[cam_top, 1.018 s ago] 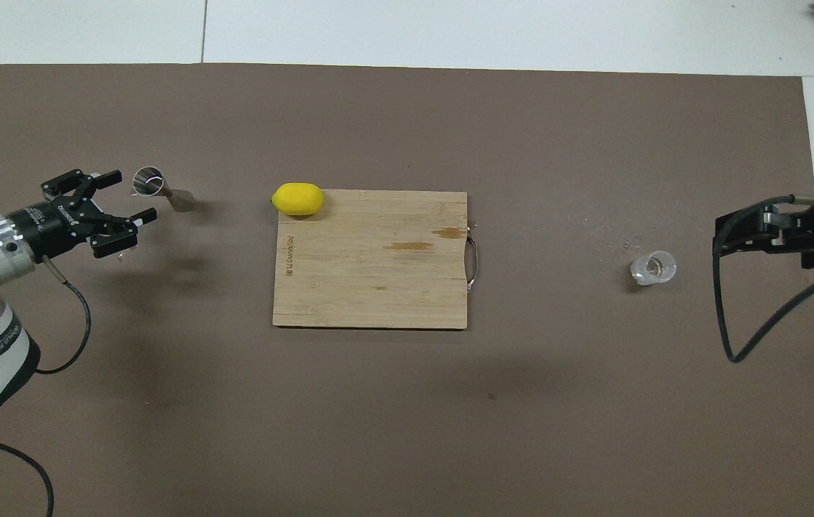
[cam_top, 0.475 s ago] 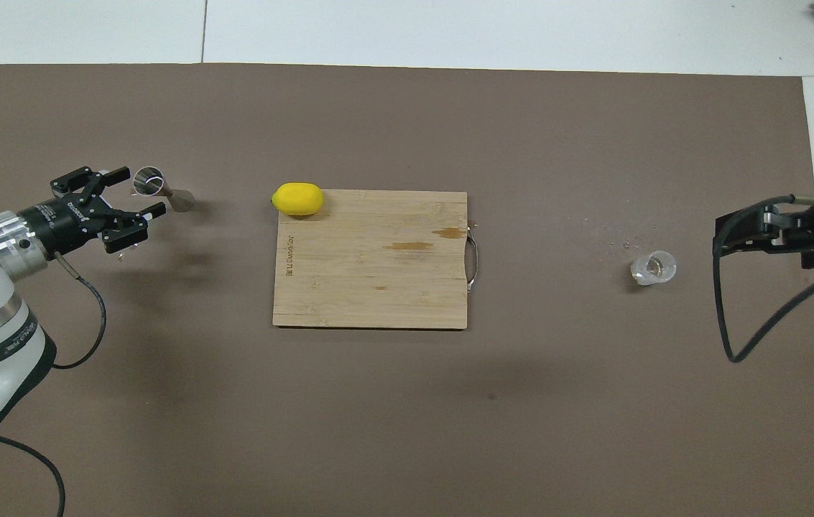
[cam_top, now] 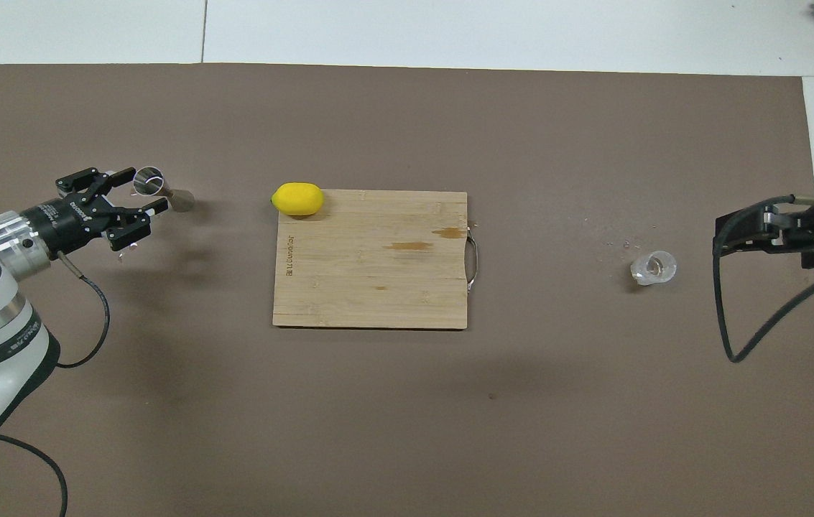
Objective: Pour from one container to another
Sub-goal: 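Close the left gripper around the small metal cup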
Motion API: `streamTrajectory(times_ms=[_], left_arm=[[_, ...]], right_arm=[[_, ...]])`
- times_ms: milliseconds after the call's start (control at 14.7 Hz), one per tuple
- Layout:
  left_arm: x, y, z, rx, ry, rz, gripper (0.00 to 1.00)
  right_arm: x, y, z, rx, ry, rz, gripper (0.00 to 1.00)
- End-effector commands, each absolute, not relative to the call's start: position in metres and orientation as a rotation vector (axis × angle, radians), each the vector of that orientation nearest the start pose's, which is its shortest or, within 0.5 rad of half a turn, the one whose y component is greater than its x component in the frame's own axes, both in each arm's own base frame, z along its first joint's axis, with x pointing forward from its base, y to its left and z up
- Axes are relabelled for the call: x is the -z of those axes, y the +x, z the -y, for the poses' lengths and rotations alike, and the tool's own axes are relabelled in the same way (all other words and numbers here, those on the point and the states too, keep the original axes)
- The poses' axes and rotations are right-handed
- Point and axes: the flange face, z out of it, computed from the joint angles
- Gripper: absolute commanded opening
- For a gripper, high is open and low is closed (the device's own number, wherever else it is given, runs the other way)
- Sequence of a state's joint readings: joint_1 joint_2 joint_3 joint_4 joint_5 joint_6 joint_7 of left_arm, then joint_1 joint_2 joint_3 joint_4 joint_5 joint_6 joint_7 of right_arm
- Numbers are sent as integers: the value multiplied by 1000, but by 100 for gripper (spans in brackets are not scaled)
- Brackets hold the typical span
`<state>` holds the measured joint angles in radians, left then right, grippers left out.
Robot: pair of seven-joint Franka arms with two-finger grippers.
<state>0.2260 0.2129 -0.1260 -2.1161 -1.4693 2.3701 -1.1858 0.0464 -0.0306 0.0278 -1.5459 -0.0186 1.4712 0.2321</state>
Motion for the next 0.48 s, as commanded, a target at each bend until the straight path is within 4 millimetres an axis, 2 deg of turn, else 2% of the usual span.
streamTrajectory(times_ms=[0,407], left_arm=[[-322,579,-41,598,750,-2059,80],[-320,579,-35,589,758,-2066,73]], right_arm=[[-647,528,-37,-81,-3140,-234,99],[-647,528,-37,-81,-3140,-234,99]])
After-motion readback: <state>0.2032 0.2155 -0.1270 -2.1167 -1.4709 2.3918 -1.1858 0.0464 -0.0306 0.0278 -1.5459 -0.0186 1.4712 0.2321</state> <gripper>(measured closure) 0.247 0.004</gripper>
